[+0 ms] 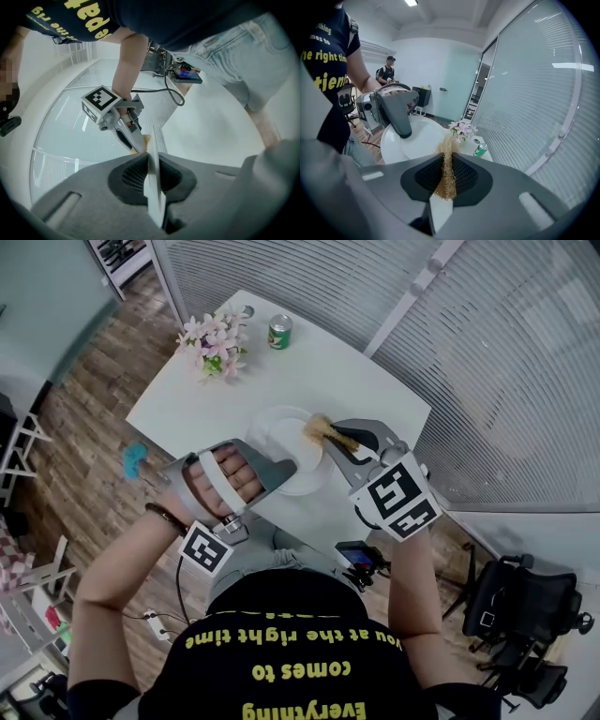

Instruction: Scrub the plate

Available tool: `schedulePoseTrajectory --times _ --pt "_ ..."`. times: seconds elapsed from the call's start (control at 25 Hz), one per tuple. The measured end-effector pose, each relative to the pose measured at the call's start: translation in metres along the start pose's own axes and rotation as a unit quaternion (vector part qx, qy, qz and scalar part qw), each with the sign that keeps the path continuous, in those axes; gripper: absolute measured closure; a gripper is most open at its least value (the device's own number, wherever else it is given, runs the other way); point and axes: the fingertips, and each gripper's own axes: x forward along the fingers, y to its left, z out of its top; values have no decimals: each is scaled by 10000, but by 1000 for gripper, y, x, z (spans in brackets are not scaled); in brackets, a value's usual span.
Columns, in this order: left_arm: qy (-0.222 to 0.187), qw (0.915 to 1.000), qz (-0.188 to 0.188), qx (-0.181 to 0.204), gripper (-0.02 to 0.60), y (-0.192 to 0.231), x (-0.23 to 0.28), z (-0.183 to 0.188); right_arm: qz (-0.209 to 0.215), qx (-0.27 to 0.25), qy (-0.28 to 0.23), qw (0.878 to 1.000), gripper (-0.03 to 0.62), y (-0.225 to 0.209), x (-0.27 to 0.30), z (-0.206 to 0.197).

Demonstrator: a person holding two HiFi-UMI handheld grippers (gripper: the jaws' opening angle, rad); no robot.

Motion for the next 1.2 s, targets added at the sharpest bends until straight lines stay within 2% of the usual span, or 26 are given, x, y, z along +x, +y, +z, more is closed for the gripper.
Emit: schedulePoseTrajectory --times 0.24,0.56,1.0,1.2 --pt "-74 10000 -1 -21 561 1 0 5 -73 73 75 9999 543 -8 -2 -7" --pt "-126 9999 -21 7 561 1 2 6 126 -89 -37 9999 543 1 -2 5" --pt "-202 9998 -21 63 561 3 5 9 902 -605 -639 9920 543 38 -1 54" --pt "-221 9996 -14 156 561 3 4 9 1017 -993 -644 9877 543 49 0 66"
